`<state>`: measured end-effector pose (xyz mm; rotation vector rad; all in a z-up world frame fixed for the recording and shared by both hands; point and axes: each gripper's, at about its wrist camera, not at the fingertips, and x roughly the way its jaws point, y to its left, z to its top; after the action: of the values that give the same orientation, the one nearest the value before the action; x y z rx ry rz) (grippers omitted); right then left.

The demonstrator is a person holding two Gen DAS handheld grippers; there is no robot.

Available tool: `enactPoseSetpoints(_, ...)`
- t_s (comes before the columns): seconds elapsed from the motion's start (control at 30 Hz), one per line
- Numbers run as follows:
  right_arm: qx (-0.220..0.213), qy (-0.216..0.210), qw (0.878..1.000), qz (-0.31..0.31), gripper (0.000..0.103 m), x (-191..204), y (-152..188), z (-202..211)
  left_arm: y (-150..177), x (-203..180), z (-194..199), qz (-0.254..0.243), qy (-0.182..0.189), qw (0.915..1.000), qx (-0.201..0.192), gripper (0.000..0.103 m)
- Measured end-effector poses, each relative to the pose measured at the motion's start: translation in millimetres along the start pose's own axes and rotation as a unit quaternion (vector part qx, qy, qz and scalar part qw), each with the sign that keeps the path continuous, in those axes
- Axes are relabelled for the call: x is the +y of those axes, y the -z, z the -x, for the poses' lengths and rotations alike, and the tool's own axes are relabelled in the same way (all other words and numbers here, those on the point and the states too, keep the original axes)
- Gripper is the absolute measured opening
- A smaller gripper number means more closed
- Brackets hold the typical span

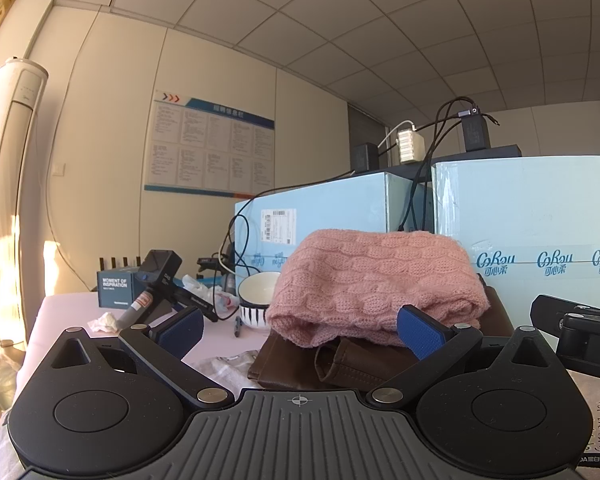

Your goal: Fold clothes

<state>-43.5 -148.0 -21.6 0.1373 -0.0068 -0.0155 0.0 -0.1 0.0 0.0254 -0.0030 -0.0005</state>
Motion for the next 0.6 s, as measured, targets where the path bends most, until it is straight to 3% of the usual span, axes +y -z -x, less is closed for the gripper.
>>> enactPoseSetpoints(0.6,-0.001,-0.001,1.0,0.0,0.103,-1.3,0.0,-1.2,-0.5,0.0,1.8,0.002,0.0,1.0,-0.002,0.103)
